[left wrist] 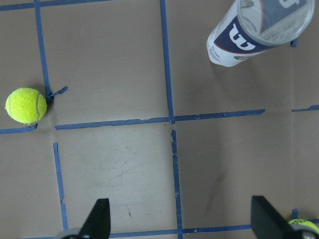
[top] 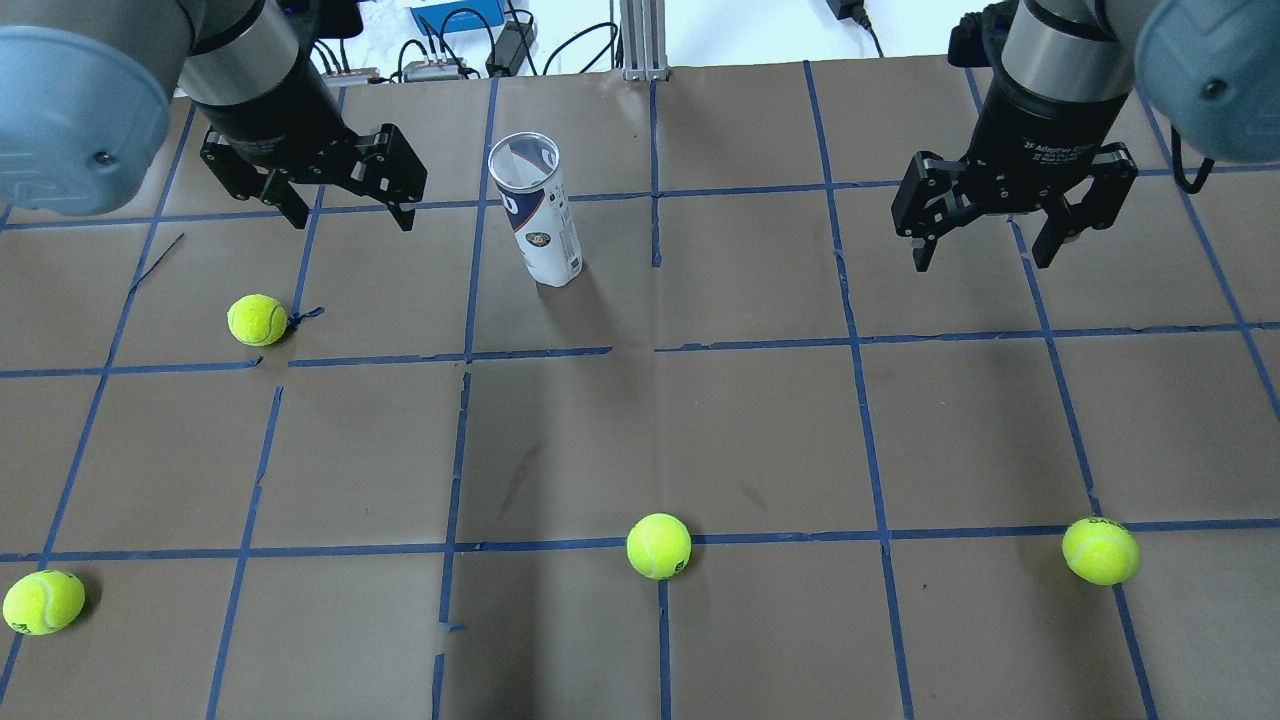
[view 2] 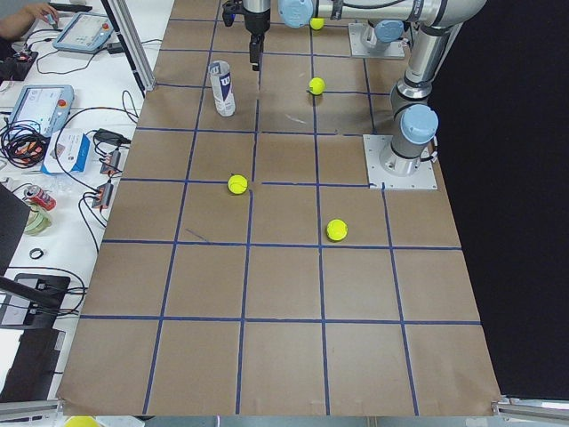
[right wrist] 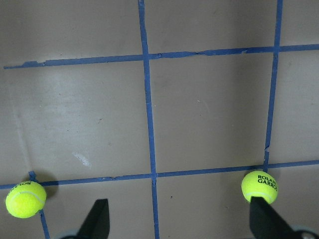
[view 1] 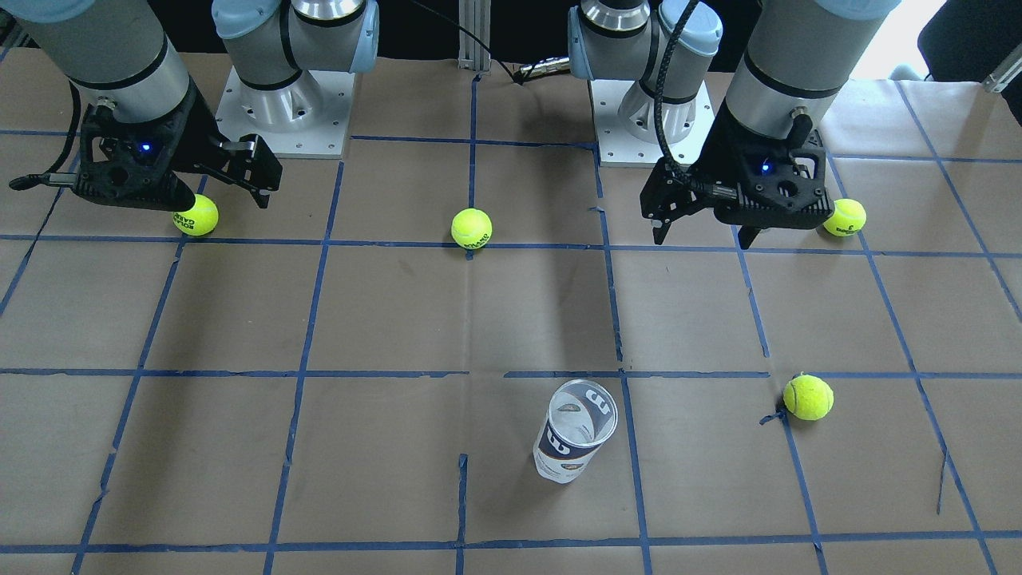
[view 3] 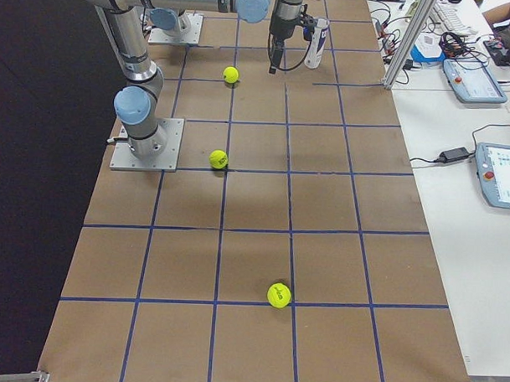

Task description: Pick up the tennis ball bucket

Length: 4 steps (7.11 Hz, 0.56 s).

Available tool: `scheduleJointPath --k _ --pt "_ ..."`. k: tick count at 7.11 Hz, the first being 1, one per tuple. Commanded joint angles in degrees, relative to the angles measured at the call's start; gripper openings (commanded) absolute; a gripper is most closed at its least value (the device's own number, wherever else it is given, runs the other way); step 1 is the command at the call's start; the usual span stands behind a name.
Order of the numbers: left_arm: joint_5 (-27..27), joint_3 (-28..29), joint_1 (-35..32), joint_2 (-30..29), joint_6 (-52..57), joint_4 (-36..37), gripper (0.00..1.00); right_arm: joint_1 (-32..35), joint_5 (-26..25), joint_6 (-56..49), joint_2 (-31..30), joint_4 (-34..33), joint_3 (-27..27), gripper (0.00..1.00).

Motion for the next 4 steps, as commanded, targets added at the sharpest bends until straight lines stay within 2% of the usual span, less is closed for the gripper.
scheduleJointPath --k 1,4 --pt "-0.3 -1.7 0.4 1.0 0.0 0.0 1.0 0.1 0.1 0.0 0.1 -0.1 -0.1 1.0" --pt "0.0 -1.6 0.7 1.0 0.1 0.1 1.0 0.1 0.1 0.0 0.1 -0.1 0.0 1.0"
